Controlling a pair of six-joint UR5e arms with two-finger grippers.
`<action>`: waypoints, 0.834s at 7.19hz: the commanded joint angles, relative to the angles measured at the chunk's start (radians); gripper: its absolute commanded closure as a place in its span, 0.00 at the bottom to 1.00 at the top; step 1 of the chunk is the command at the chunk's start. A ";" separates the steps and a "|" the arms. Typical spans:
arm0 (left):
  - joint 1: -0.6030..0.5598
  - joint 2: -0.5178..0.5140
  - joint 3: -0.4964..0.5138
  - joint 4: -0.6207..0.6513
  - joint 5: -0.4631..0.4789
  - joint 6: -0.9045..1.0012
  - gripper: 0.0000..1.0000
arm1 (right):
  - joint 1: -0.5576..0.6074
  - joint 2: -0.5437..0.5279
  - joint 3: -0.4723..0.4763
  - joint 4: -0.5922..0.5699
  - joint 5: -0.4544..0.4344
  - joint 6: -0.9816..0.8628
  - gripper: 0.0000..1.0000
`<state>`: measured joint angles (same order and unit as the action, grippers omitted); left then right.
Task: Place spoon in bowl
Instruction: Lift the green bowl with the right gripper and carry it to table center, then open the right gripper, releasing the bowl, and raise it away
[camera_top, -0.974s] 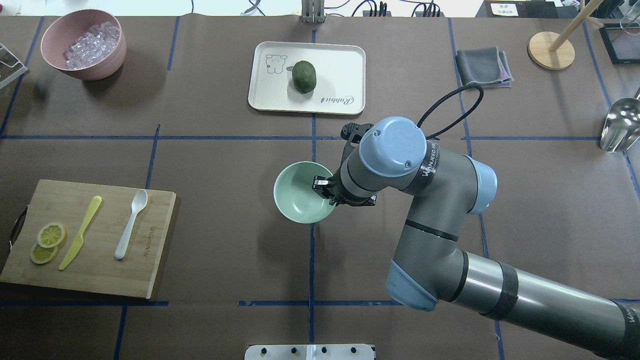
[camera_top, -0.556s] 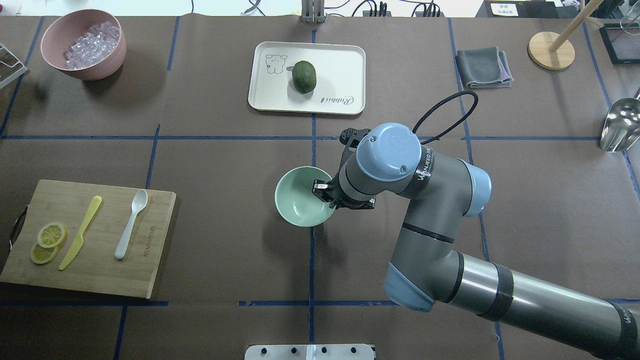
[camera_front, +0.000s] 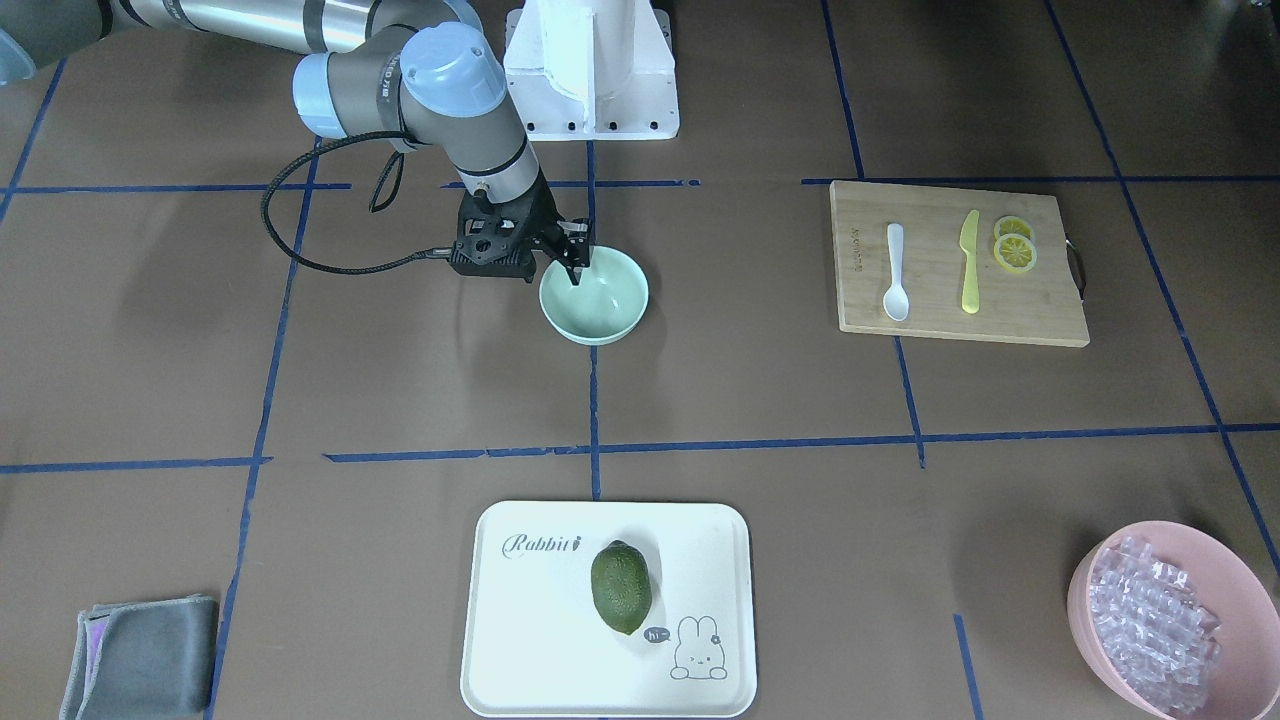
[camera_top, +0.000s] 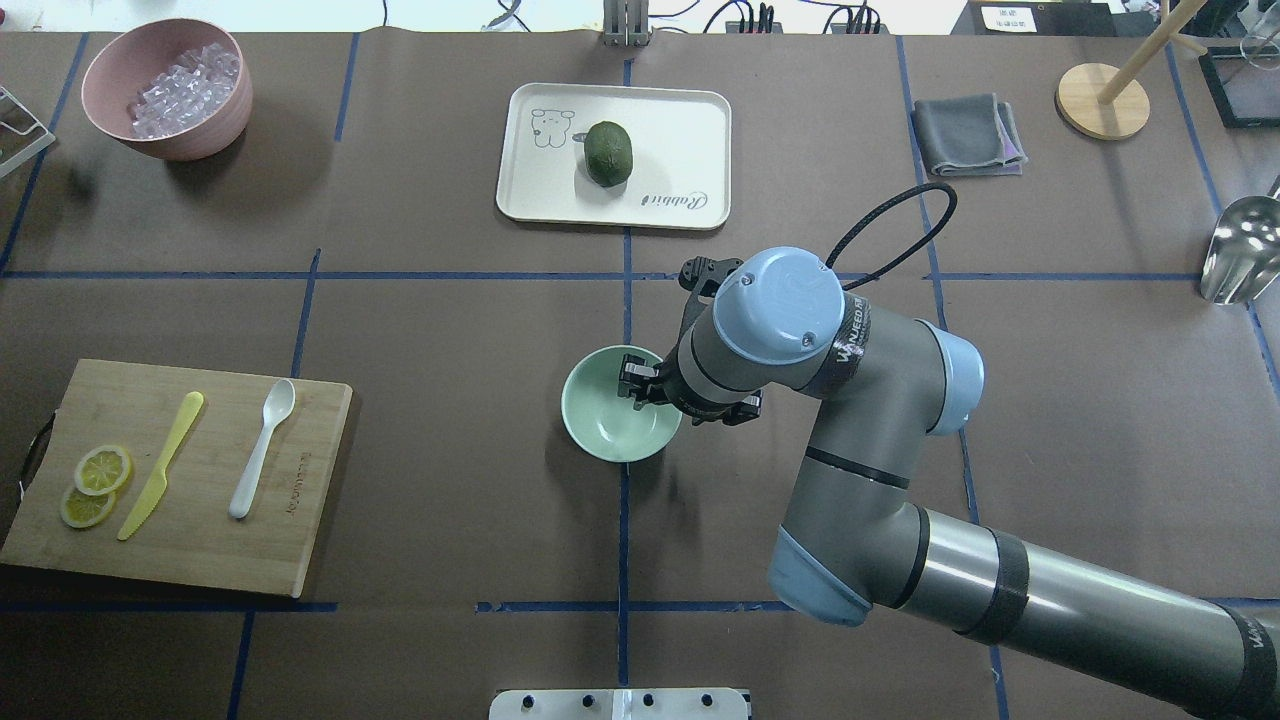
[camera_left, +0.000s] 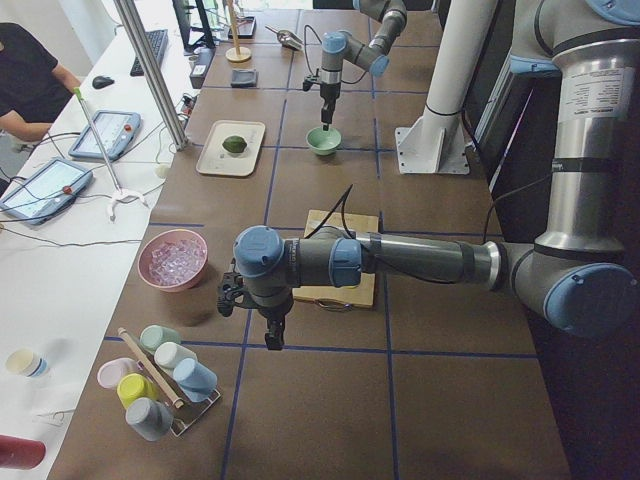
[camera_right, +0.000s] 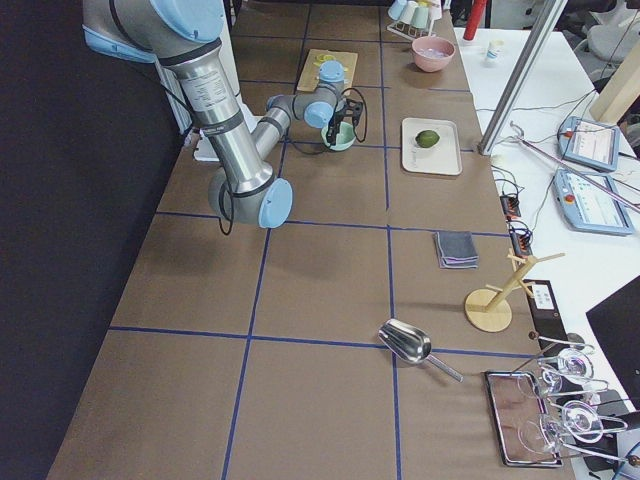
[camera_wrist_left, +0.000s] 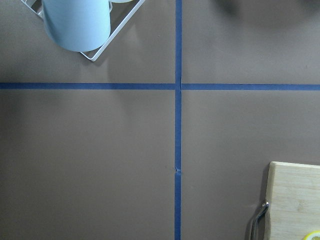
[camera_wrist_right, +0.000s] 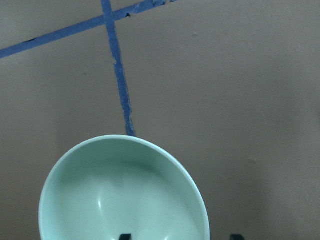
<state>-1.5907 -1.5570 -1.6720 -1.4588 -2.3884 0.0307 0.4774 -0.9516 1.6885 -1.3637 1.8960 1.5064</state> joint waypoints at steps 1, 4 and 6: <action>0.003 -0.008 -0.015 0.002 0.003 -0.003 0.00 | 0.001 0.001 0.013 -0.001 0.000 0.000 0.01; 0.192 -0.003 -0.313 0.090 0.012 -0.185 0.00 | 0.029 -0.042 0.097 -0.073 0.006 -0.005 0.01; 0.399 -0.012 -0.464 0.103 0.014 -0.466 0.00 | 0.082 -0.062 0.137 -0.161 0.014 -0.032 0.01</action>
<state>-1.3129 -1.5657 -2.0386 -1.3637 -2.3773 -0.2586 0.5248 -0.9974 1.8014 -1.4832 1.9024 1.4916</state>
